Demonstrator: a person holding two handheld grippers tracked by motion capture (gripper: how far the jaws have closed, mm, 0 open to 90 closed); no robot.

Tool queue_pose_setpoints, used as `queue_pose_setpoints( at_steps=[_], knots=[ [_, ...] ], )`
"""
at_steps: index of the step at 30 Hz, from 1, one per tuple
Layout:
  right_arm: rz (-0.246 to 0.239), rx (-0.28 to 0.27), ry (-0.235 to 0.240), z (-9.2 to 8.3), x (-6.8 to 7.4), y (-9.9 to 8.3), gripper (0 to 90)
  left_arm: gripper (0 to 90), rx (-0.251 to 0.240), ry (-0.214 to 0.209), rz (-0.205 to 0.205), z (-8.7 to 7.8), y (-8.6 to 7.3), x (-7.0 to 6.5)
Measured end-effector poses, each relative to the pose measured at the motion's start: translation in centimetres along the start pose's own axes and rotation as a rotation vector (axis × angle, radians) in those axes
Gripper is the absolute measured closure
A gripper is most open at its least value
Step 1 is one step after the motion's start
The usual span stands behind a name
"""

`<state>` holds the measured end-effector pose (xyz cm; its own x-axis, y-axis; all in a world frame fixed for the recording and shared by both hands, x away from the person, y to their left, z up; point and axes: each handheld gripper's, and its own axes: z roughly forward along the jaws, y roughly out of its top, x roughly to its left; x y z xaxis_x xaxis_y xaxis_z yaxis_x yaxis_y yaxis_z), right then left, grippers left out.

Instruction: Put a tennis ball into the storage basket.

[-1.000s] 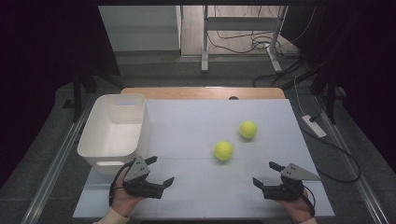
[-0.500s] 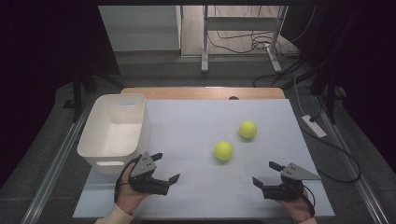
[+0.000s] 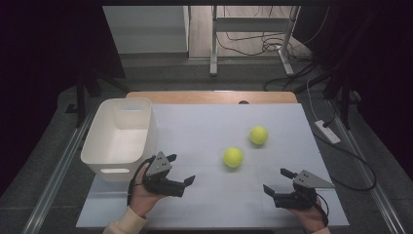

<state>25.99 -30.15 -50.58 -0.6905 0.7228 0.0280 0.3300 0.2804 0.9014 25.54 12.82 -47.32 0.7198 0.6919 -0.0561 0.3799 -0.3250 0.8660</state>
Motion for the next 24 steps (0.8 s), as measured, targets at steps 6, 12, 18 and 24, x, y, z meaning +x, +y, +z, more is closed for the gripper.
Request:
queue_pose_setpoints(
  at_steps=[6, 12, 18, 24],
  knots=[
    [-0.001, -0.002, 0.003, 0.0, 0.0, -0.1, 9.4, 5.6, 0.01, -0.002, 0.007, 0.8, 1.0, -0.1],
    [0.0, -0.001, 0.003, 0.1, -0.2, -0.1, 9.4, 5.6, 0.023, -0.006, 0.009, 1.4, 1.5, 0.0],
    [0.002, 0.001, 0.004, 0.1, -0.3, -0.1, 9.4, 5.5, 0.027, -0.013, 0.008, 1.8, 1.9, 0.1],
    [0.005, 0.001, 0.0, 0.1, -0.3, -0.1, 9.4, 5.2, 0.037, -0.031, 0.016, 2.5, 2.6, -0.2]
  ],
)
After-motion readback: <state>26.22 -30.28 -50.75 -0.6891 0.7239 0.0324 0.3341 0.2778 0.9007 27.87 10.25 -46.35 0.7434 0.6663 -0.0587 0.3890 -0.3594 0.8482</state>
